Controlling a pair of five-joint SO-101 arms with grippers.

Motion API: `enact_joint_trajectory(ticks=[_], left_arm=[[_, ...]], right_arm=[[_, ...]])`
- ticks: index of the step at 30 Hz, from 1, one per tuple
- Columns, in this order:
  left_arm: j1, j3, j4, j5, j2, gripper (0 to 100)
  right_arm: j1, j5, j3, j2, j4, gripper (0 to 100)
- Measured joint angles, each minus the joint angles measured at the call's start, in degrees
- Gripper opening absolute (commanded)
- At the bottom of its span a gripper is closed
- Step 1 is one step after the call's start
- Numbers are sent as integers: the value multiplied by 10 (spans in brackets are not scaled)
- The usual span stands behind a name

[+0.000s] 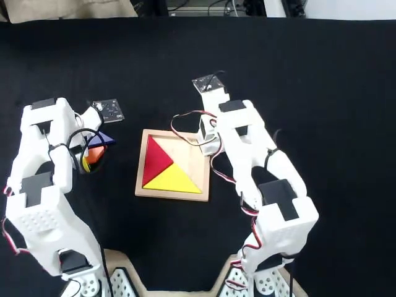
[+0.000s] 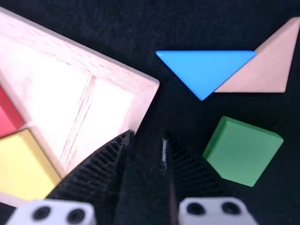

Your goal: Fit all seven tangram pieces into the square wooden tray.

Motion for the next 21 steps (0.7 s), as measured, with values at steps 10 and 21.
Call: enact_joint_trajectory(ticks=[10,21], left_arm=[[29,-102,161,0,11,44],[106,-205,354,43,12,33]], right_arm=[[0,0,0,0,0,100],[3,22,0,0,0,100]])
